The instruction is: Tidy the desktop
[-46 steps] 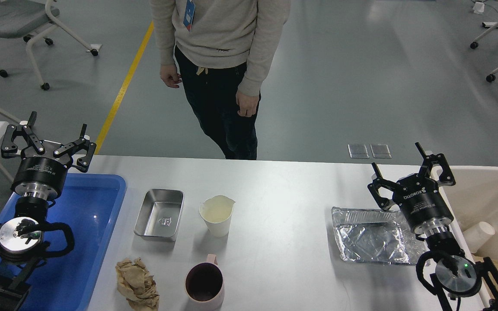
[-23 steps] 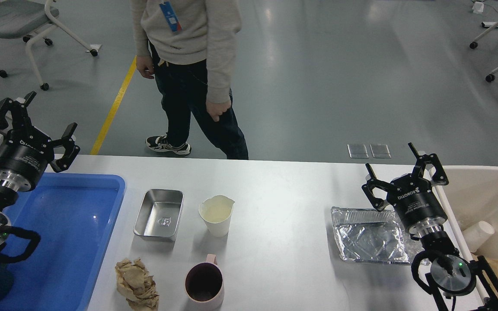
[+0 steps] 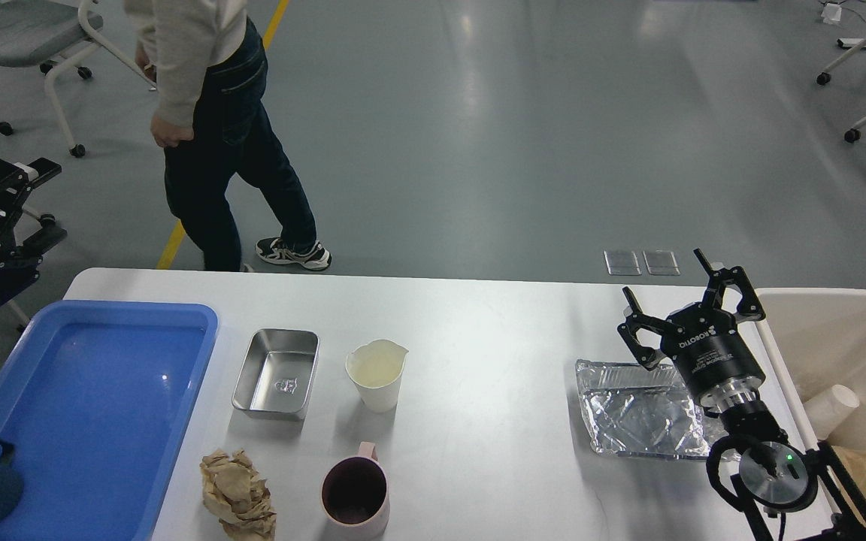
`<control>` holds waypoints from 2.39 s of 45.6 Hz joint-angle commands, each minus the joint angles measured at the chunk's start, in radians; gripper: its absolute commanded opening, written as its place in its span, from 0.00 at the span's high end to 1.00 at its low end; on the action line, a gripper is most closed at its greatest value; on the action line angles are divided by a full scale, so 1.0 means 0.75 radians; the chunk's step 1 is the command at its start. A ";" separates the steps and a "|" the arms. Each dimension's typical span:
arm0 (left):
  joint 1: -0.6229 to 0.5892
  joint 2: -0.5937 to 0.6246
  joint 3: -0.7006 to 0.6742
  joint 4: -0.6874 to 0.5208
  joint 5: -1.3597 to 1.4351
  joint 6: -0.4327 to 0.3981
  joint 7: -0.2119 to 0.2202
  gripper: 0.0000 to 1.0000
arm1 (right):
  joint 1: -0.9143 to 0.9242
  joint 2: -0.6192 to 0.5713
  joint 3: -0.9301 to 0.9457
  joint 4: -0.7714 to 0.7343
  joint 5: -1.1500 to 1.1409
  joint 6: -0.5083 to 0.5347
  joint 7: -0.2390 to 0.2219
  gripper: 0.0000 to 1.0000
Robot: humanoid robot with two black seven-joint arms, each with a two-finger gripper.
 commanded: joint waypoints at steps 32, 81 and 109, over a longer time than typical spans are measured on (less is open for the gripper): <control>-0.004 -0.027 0.202 -0.201 0.523 -0.009 0.143 0.03 | 0.017 -0.032 -0.029 -0.043 -0.002 -0.002 0.000 0.00; -0.740 -0.637 1.290 -0.068 0.885 -0.019 0.368 0.04 | 0.021 -0.038 -0.029 -0.064 -0.035 0.000 0.002 0.00; -0.834 -0.729 1.503 -0.039 0.984 -0.029 0.360 0.05 | 0.021 -0.042 -0.029 -0.072 -0.035 0.002 0.002 0.00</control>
